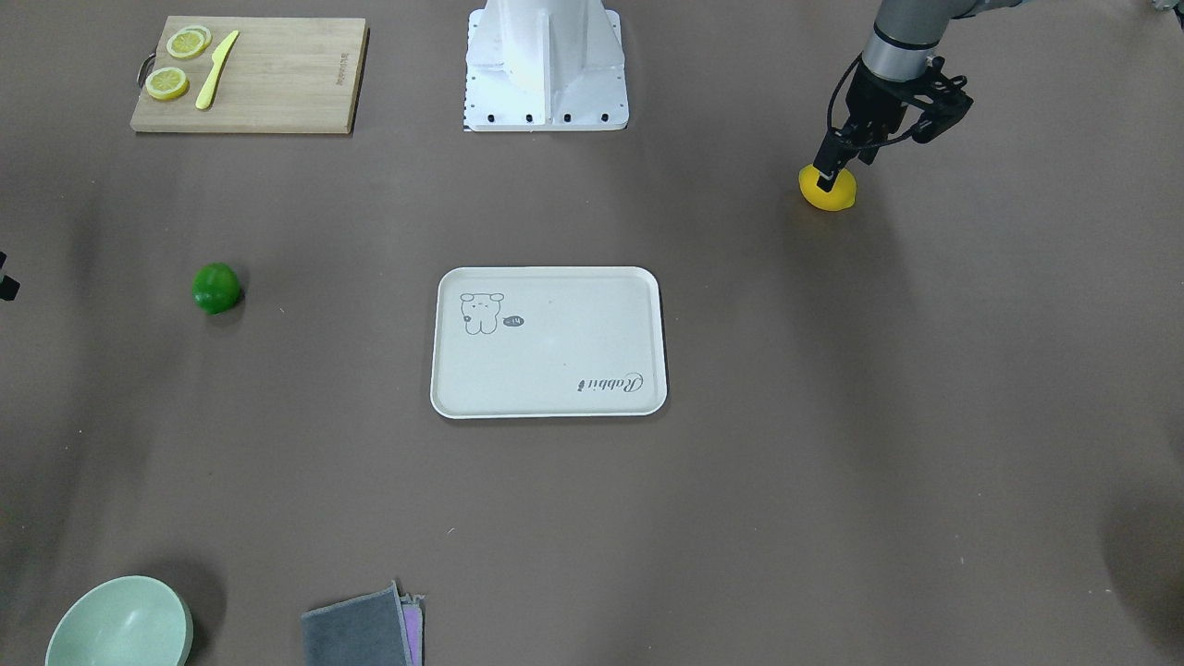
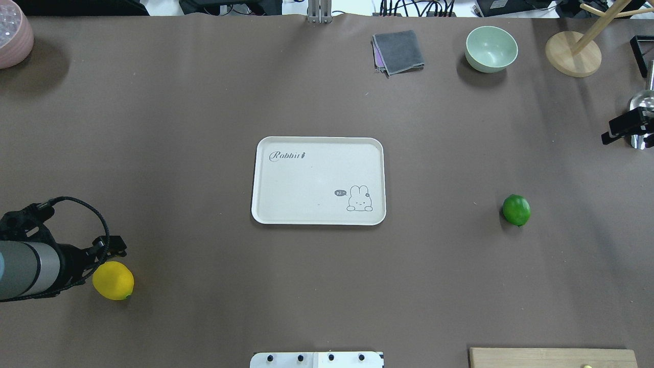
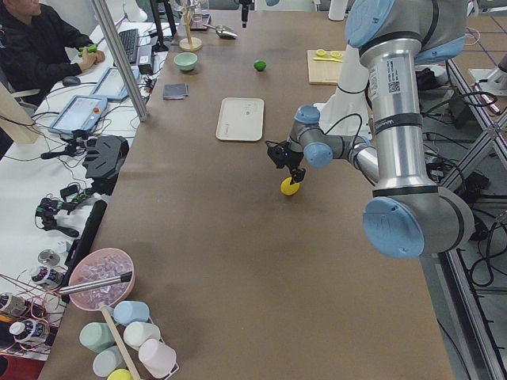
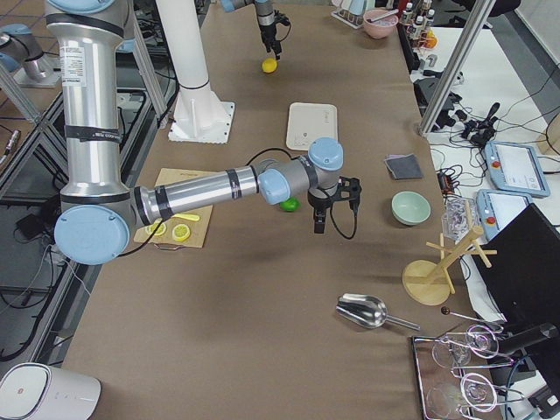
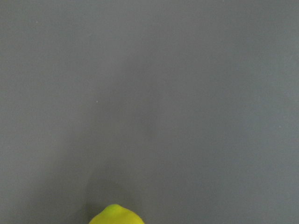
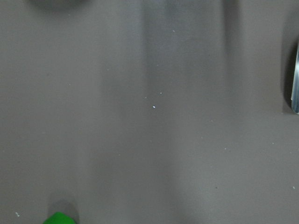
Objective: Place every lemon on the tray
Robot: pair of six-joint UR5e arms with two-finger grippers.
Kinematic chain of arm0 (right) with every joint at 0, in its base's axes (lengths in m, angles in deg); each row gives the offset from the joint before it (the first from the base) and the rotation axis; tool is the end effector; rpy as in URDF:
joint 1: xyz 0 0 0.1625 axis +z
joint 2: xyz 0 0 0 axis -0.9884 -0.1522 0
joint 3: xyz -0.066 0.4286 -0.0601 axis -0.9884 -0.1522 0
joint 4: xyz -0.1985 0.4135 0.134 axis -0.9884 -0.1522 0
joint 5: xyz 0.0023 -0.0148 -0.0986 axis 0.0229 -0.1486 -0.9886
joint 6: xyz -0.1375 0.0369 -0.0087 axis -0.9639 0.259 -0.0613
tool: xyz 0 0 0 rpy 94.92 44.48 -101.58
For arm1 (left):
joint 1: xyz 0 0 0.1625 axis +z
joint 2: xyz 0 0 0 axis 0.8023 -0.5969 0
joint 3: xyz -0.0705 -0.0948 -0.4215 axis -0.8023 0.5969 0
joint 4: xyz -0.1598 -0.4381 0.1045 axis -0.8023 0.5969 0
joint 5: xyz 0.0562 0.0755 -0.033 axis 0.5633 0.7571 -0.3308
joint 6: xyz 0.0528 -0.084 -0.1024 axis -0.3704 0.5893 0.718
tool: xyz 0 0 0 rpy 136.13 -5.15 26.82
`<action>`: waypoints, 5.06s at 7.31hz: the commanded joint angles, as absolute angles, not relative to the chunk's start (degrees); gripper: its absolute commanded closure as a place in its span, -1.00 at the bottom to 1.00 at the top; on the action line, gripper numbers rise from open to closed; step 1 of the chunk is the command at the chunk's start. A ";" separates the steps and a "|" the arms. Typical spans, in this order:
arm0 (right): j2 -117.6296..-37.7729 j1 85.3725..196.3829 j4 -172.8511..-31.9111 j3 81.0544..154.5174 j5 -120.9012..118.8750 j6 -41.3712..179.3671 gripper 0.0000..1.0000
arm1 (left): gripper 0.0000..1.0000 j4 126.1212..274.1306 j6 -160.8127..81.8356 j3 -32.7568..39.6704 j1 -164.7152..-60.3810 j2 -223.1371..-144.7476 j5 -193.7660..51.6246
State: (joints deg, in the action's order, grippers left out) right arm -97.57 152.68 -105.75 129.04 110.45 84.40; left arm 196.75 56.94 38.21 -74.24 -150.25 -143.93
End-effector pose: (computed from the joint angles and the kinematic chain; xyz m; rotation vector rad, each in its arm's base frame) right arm -0.1529 -0.5600 0.5371 0.0389 -0.8626 0.0530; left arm 0.4149 -0.2894 0.4494 -0.0760 0.7921 -0.6659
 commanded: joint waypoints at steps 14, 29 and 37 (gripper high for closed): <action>-92.10 142.27 -105.53 128.06 104.37 93.16 -1.00 | 1.00 194.35 58.82 40.73 -82.41 -161.41 -151.03; -92.11 126.84 -101.39 129.28 98.30 103.99 1.00 | 1.00 184.66 52.48 21.56 -86.31 -190.89 -150.96; -75.07 127.13 -100.79 125.36 100.77 114.00 1.00 | 1.00 192.48 49.93 5.23 -83.95 -199.76 -148.77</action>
State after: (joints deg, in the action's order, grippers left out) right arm -78.18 127.99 -101.21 127.82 101.10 111.93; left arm 191.25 49.93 7.57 -84.93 -198.53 -148.98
